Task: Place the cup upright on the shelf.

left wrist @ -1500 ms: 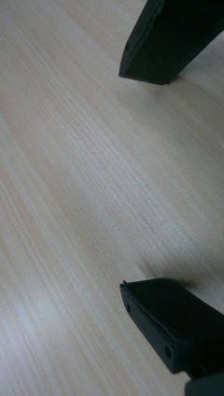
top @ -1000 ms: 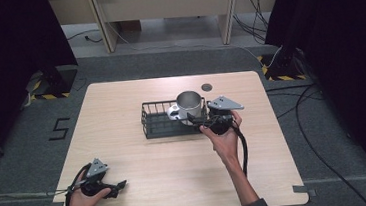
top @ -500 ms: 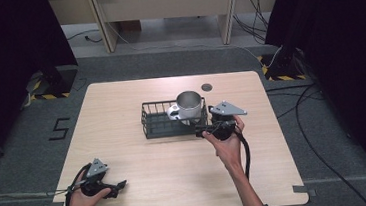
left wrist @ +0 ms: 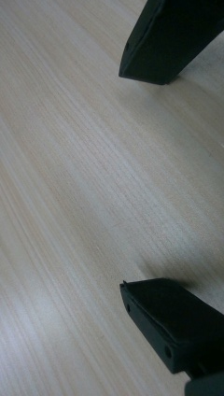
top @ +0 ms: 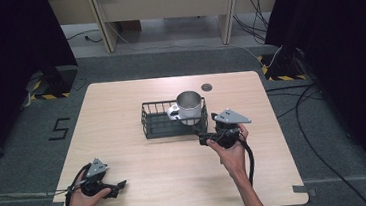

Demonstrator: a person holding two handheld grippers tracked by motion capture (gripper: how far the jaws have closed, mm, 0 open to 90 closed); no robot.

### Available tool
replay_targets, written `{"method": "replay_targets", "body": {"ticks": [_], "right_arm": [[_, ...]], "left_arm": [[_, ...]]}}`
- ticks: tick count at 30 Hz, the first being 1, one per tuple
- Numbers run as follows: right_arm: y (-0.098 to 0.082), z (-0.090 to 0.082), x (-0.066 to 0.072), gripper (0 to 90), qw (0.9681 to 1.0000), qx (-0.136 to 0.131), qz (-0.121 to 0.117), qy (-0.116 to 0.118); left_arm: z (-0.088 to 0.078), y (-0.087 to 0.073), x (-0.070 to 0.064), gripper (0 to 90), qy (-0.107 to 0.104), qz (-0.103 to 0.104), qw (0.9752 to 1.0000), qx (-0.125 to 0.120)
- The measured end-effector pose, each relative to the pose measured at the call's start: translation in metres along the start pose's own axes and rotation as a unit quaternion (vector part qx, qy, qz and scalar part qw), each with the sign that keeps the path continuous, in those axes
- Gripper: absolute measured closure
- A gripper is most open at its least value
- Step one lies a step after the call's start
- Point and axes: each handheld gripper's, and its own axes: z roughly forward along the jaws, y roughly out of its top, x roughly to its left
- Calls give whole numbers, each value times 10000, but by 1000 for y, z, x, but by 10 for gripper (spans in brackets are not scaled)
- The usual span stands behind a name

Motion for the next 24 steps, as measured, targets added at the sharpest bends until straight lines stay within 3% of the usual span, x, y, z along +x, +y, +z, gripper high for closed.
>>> {"method": "replay_targets", "body": {"ticks": [24], "right_arm": [[-35, -24, 3, 151, 9999, 30, 62, 80]], "left_arm": [[0, 0, 0, 0, 0, -1, 10000, -1]]}}
